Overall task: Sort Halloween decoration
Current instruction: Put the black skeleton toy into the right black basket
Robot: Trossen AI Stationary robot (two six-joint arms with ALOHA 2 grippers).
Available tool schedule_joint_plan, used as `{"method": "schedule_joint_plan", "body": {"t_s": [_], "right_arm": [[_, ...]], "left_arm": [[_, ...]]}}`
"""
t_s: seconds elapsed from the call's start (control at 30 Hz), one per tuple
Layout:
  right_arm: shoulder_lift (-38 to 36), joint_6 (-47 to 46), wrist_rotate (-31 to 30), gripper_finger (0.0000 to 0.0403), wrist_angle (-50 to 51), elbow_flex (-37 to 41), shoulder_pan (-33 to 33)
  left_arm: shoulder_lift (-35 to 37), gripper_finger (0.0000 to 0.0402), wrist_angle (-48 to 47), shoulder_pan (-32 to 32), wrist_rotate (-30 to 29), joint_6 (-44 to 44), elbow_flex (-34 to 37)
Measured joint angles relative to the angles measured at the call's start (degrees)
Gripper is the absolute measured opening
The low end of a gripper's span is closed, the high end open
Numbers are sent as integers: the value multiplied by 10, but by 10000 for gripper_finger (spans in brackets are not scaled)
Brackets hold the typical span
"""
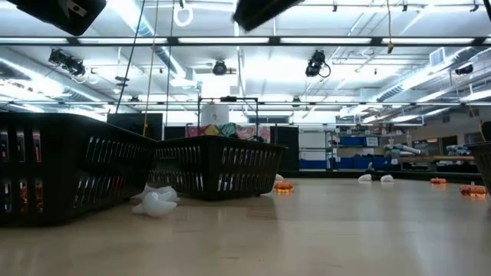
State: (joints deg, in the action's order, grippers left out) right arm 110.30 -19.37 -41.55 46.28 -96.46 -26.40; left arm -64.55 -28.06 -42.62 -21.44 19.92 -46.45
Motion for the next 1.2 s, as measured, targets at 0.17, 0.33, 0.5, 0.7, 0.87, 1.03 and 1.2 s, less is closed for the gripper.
{"method": "schedule_joint_plan", "body": {"t_s": [0.17, 0.33, 0.5, 0.7, 0.87, 1.03, 1.2], "right_arm": [[-60, 2, 52, 205, 34, 91, 81], [-115, 29, 173, 205, -2, 217, 127], [-148, 61, 233, 205, -173, 359, 136], [-146, 102, 267, 205, -372, 451, 191], [-76, 180, 298, 205, -486, 440, 225], [-11, 239, 290, 212, -497, 405, 242], [10, 241, 344, 215, -507, 387, 269]], "left_arm": [[0, 155, 0, 0, -3, 0, 0], [0, 155, -6, -1, -5, 2, 0], [0, 155, -5, 1, -16, -10, 0], [0, 155, -3, 1, -34, -16, 0], [0, 155, 3, 1, -47, -45, 0], [0, 155, 4, 1, -62, -60, 0], [0, 155, 4, 1, -62, -58, 0]]}}
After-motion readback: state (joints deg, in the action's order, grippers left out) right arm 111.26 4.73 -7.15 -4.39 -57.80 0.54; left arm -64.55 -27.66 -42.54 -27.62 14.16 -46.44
